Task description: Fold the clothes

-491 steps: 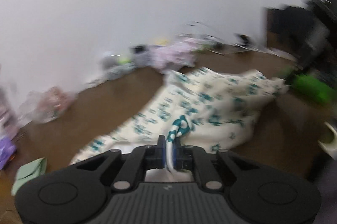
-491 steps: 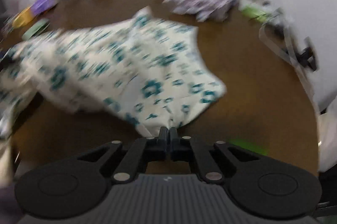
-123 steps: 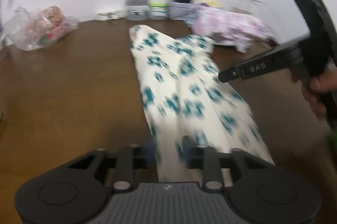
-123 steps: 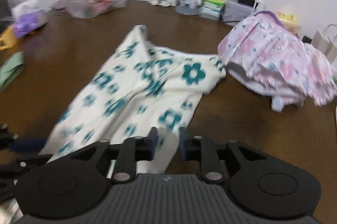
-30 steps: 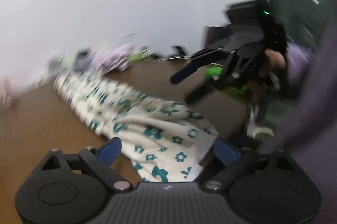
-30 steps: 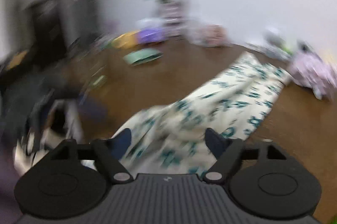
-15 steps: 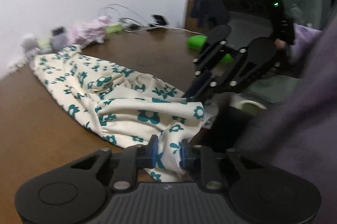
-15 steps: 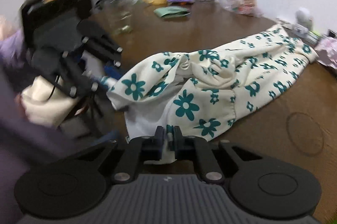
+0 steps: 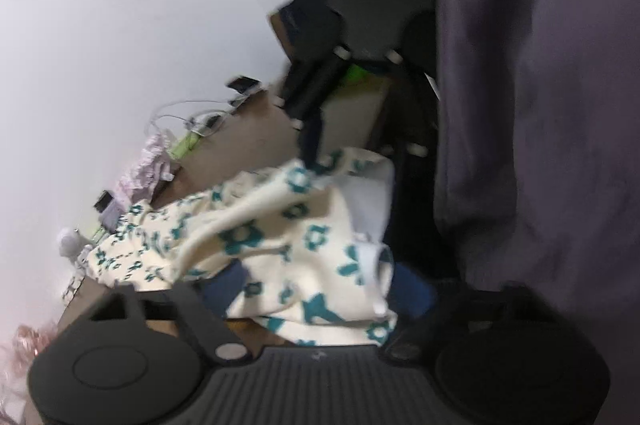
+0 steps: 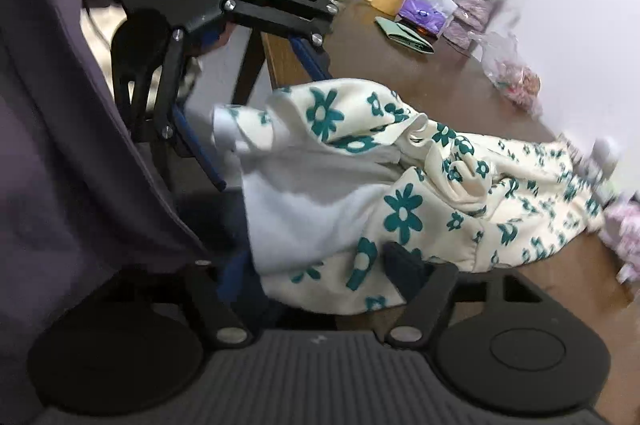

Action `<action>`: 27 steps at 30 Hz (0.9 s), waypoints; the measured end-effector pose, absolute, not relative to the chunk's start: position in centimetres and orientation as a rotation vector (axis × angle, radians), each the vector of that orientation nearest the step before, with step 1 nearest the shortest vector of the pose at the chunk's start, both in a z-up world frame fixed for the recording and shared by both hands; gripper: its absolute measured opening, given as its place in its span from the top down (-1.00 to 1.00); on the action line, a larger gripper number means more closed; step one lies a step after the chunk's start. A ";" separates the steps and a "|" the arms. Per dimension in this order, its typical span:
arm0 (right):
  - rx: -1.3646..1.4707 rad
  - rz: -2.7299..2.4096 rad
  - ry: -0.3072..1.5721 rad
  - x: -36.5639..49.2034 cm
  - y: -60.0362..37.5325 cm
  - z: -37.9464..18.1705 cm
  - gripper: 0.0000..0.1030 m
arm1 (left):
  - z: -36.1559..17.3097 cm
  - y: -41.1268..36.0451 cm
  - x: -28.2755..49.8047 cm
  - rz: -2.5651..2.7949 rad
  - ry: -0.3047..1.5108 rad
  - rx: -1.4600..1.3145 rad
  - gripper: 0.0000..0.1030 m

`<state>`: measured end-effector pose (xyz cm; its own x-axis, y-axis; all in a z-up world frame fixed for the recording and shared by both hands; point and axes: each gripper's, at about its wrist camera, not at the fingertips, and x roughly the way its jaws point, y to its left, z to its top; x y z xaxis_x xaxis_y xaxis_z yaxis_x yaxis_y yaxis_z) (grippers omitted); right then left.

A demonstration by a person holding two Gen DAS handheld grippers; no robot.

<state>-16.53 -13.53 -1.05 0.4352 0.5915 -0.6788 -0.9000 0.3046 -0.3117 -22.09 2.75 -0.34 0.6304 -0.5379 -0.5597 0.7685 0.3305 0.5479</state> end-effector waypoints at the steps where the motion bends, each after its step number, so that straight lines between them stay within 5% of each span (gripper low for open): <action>1: -0.725 1.036 0.490 -16.4 -13.7 -0.8 0.02 | -0.3 2.7 -21.9 -0.860 0.308 0.876 0.16; 3: -0.686 1.033 0.502 -16.0 -14.1 -0.3 0.57 | 0.8 3.2 -21.2 -0.863 0.358 0.802 0.41; 5: -0.617 1.059 0.550 -15.5 -15.0 0.5 0.84 | 2.4 3.9 -20.4 -0.904 0.438 0.691 0.83; 14: -0.104 1.176 0.610 -9.9 -21.0 7.3 0.85 | 11.3 7.4 -14.0 -1.024 0.407 0.243 0.82; 21: 0.072 0.729 0.715 0.1 -19.5 5.9 0.83 | 8.4 6.0 -2.1 -0.668 0.616 -0.053 0.79; 27: 0.099 0.462 0.801 3.0 -19.5 3.2 0.58 | 7.0 8.0 0.4 -0.487 0.672 -0.166 0.16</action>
